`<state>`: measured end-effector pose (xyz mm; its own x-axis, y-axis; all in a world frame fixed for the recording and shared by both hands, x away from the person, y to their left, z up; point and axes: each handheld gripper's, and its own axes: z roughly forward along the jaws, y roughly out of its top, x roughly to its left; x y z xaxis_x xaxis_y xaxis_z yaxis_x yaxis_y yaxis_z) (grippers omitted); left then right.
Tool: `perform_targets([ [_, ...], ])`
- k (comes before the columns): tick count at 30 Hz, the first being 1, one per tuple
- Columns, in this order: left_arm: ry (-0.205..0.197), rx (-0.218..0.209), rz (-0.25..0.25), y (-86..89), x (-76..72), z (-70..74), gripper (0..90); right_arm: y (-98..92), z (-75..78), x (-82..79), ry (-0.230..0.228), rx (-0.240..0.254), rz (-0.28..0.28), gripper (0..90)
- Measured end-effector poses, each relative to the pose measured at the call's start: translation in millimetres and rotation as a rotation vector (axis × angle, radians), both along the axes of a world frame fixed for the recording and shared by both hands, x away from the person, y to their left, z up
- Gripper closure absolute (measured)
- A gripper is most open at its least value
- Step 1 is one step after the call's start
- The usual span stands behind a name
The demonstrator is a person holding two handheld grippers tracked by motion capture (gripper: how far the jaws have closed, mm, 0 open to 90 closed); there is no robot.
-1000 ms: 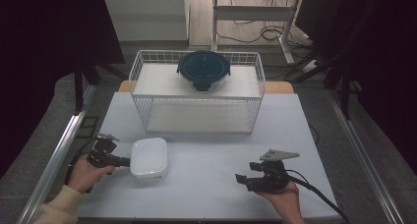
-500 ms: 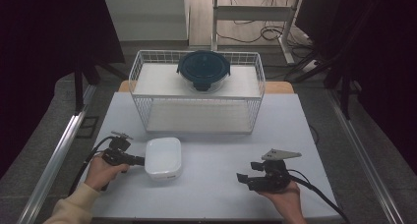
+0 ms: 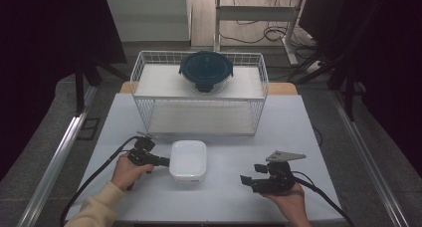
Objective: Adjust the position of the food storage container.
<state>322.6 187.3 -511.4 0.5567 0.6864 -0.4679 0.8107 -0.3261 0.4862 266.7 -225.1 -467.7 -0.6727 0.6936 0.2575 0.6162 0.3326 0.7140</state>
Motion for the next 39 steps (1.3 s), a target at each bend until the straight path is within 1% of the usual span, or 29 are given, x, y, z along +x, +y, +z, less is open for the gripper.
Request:
perform_targets([
  [3, 0.003, -0.012, -0.015, -8.8, -1.4, 0.1, 90.0, -0.4, 0.5, 0.2, -0.001, 0.002, -0.002, 26.4],
  [5, 0.009, -0.031, -0.024, -12.1, -2.4, -0.8, 90.0, -0.8, 1.2, 0.3, -0.001, 0.002, -0.004, 26.4],
  [6, 0.011, -0.035, -0.020, -13.7, -3.1, -1.0, 90.0, -1.0, 1.4, 0.3, -0.001, 0.003, -0.004, 26.4],
  [8, 0.005, -0.031, -0.024, -15.4, -3.4, -1.0, 90.0, -1.0, 1.4, 0.2, -0.002, 0.004, -0.004, 26.4],
  [12, 0.004, -0.047, -0.016, -18.5, -2.9, -2.4, 90.0, -0.7, 1.1, 0.4, -0.005, 0.006, -0.005, 26.4],
  [14, 0.002, -0.043, -0.016, -18.1, -3.0, -2.7, 90.0, -0.5, 1.1, 0.3, 0.000, 0.006, -0.005, 26.4],
  [16, -0.024, -0.010, -0.009, -14.7, -4.8, 0.1, 90.0, -0.8, 1.1, 0.3, -0.003, 0.003, -0.005, 26.3],
  [17, -0.038, -0.005, 0.003, -11.5, -6.5, 2.9, 90.0, -1.1, 1.4, 0.1, 0.000, 0.004, -0.004, 26.3],
  [19, -0.066, -0.023, 0.034, -2.9, -11.2, 10.5, 90.0, -1.6, 2.1, 0.1, -0.003, 0.009, -0.006, 26.3],
  [21, -0.118, -0.017, 0.068, 2.1, -19.0, 20.5, 90.0, -2.2, 2.2, 0.7, -0.002, 0.011, -0.008, 26.3],
  [22, -0.141, -0.033, 0.080, 3.6, -22.9, 25.2, 89.8, -2.6, 2.2, 1.0, 0.000, 0.011, -0.009, 26.2],
  [23, -0.163, -0.051, 0.091, 4.9, -26.7, 29.5, 87.5, -2.5, 1.8, 1.4, 0.001, 0.012, -0.010, 26.1],
  [24, -0.186, -0.062, 0.112, 5.4, -30.8, 33.2, 83.4, -2.2, 1.5, 1.6, 0.002, 0.012, -0.012, 25.9],
  [25, -0.205, -0.063, 0.120, 5.5, -34.6, 36.3, 79.2, -1.7, 1.2, 1.9, 0.003, 0.016, -0.012, 25.7],
  [26, -0.215, -0.070, 0.126, 5.2, -38.0, 38.1, 74.3, -1.4, 1.4, 1.9, 0.011, 0.024, -0.011, 25.6],
  [27, -0.218, -0.077, 0.133, 4.7, -41.0, 39.4, 69.1, -1.1, 1.9, 1.9, 0.013, 0.036, -0.010, 25.6],
  [30, -0.222, -0.084, 0.156, 3.5, -48.6, 42.4, 49.9, -0.5, 6.1, 2.1, 0.009, 0.046, -0.004, 25.6],
  [31, -0.226, -0.091, 0.162, 3.5, -50.3, 43.4, 45.8, 0.2, 7.8, 2.4, 0.007, 0.050, -0.001, 25.6],
  [33, -0.220, -0.108, 0.173, 2.9, -52.8, 45.8, 37.5, 1.7, 11.3, 3.2, 0.010, 0.070, 0.009, 26.2],
  [35, -0.222, -0.116, 0.184, 3.3, -54.8, 48.2, 32.8, 1.8, 12.8, 5.6, 0.032, 0.112, 0.019, 26.3],
  [36, -0.230, -0.106, 0.190, 3.2, -56.2, 49.6, 31.5, 1.8, 13.1, 6.7, 0.039, 0.113, 0.022, 26.3],
  [37, -0.240, -0.094, 0.194, 2.8, -57.6, 50.7, 30.5, 2.5, 13.2, 7.5, 0.038, 0.101, 0.020, 26.1],
  [39, -0.247, -0.095, 0.190, 2.0, -60.4, 52.4, 29.4, 4.3, 13.7, 8.1, 0.032, 0.078, 0.021, 25.9],
])
